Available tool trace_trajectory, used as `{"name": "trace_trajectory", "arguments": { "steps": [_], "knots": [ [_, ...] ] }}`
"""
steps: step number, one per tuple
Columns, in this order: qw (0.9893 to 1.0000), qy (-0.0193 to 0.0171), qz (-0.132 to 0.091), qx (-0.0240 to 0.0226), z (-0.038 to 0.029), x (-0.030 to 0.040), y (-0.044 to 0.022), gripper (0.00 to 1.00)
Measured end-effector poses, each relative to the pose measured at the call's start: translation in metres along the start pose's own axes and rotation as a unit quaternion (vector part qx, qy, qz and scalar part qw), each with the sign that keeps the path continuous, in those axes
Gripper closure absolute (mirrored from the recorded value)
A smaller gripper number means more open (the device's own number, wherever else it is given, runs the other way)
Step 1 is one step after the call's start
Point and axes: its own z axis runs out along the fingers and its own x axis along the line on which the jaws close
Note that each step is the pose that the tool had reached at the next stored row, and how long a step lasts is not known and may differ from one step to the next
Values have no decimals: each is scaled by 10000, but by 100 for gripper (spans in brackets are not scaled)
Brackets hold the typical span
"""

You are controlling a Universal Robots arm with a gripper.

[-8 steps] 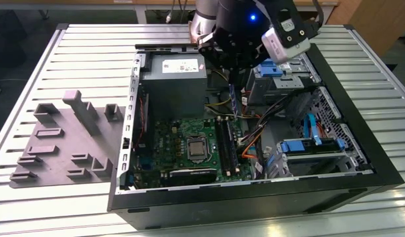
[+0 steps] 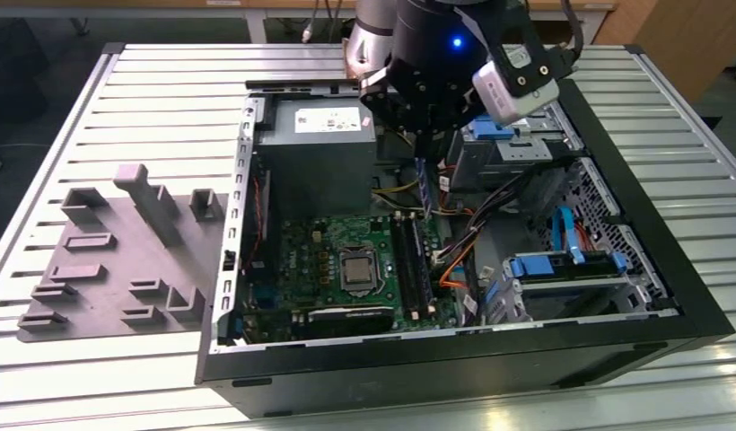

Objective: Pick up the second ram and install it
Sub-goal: 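Insert the second ram into the second slot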

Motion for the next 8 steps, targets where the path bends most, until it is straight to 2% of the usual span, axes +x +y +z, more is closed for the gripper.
{"name": "trace_trajectory", "arguments": {
  "steps": [8],
  "knots": [
    [10000,0,0,0,75,3,-7,89]
  ]
}}
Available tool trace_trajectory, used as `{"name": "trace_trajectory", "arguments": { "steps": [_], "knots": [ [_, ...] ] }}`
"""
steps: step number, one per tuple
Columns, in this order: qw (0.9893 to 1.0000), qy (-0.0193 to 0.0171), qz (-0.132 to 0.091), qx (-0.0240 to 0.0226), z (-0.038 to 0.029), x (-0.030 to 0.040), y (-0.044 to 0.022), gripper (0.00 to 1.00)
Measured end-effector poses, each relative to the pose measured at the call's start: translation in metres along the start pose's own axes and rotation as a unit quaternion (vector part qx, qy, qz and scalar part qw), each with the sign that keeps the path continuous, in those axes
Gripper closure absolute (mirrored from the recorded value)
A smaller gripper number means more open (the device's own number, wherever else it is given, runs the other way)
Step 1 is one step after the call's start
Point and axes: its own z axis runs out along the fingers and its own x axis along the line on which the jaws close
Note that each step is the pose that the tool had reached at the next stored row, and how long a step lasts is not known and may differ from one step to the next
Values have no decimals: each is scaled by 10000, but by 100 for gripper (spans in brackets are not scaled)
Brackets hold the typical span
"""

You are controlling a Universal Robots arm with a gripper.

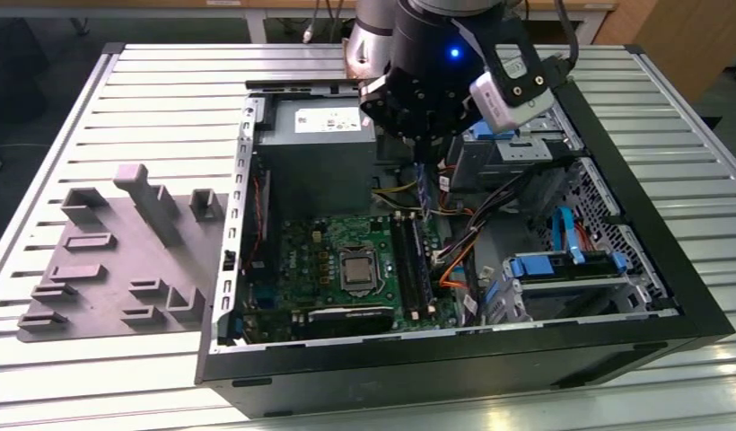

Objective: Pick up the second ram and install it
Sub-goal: 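Insert the second ram into the second slot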

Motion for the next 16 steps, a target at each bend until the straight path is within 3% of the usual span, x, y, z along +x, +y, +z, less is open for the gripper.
{"name": "trace_trajectory", "arguments": {
  "steps": [16],
  "knots": [
    [10000,0,0,0,151,5,-15,89]
  ]
}}
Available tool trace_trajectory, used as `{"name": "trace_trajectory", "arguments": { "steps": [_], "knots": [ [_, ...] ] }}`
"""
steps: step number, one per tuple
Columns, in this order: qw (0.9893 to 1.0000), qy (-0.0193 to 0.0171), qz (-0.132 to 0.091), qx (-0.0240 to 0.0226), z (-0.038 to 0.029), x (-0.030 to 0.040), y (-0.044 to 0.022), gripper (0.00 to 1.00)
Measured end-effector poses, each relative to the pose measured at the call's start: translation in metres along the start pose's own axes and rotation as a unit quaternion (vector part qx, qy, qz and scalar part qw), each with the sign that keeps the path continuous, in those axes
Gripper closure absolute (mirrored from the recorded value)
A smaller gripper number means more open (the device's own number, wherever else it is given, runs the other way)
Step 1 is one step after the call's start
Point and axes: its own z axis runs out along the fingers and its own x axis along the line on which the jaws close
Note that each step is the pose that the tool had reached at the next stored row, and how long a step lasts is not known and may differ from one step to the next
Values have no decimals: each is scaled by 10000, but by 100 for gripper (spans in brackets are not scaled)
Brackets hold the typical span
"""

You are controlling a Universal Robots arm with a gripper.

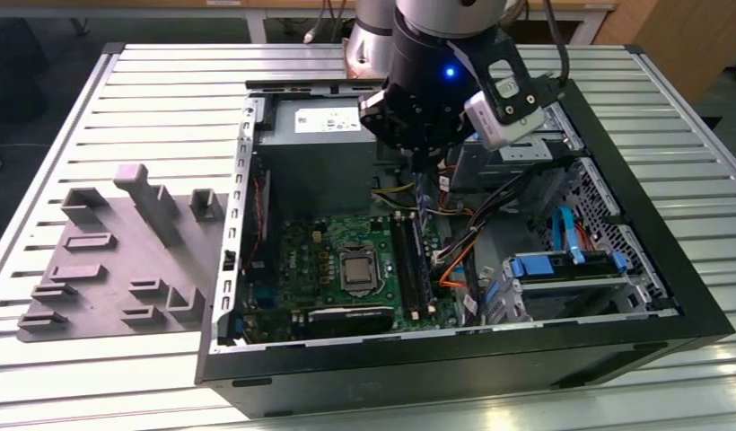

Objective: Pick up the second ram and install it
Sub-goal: 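Insert the second ram into the second slot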

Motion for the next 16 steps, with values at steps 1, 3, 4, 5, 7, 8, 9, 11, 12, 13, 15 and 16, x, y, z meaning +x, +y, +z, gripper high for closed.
{"name": "trace_trajectory", "arguments": {
  "steps": [1,3,4,5,7,8,9,11,12,13,15,16],
  "knots": [
    [10000,0,0,0,10,0,-1,89],
    [10000,0,0,1,25,1,-3,89],
    [10000,0,1,3,24,2,-8,89],
    [10000,0,0,7,24,1,-16,89],
    [10000,0,0,9,24,1,-19,89],
    [10000,0,0,10,24,0,-19,89],
    [10000,0,0,10,24,1,-24,89],
    [10000,0,0,10,23,0,-35,89],
    [10000,0,0,10,23,0,-36,89],
    [10000,0,0,10,23,0,-37,89],
    [10000,0,0,10,22,0,-39,89],
    [10000,0,0,10,23,0,-40,89]
  ]
}}
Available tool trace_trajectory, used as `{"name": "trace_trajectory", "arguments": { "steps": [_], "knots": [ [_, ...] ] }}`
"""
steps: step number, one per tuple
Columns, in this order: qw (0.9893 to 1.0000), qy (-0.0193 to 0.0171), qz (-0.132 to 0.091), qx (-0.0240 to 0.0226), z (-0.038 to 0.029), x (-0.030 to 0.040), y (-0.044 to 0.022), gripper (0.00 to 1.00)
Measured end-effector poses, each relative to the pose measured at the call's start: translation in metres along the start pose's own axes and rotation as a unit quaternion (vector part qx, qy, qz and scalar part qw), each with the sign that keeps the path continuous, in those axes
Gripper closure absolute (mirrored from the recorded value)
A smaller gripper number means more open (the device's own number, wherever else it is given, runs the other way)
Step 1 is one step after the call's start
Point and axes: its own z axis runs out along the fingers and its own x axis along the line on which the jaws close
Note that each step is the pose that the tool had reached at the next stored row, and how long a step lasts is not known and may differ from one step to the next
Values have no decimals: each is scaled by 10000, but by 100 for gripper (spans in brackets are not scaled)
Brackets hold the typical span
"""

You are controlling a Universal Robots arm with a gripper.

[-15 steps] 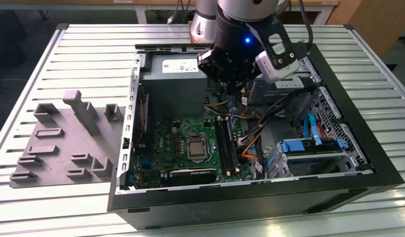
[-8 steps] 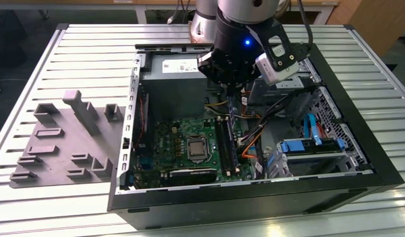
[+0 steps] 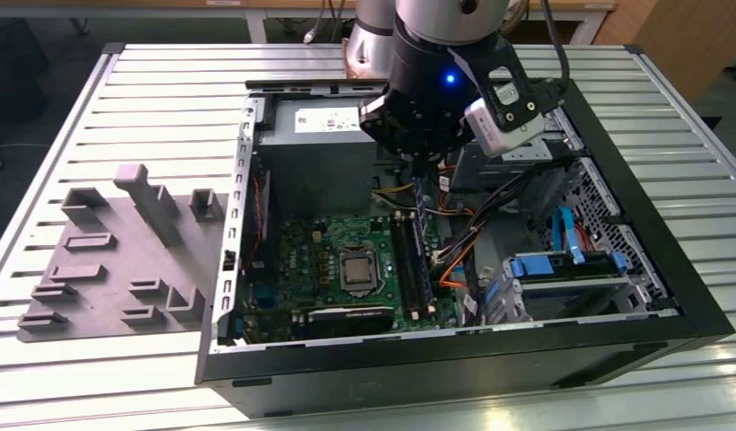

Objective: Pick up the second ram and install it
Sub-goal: 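Insert the second ram into the second slot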

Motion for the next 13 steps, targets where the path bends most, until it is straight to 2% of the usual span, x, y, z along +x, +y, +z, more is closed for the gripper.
{"name": "trace_trajectory", "arguments": {
  "steps": [5,6,9,13],
  "knots": [
    [10000,0,0,0,-1,0,-6,89],
    [10000,0,0,0,-3,-1,-34,89],
    [10000,0,0,0,-4,-1,-49,89],
    [10000,0,0,0,-1,-1,-49,89]
  ]
}}
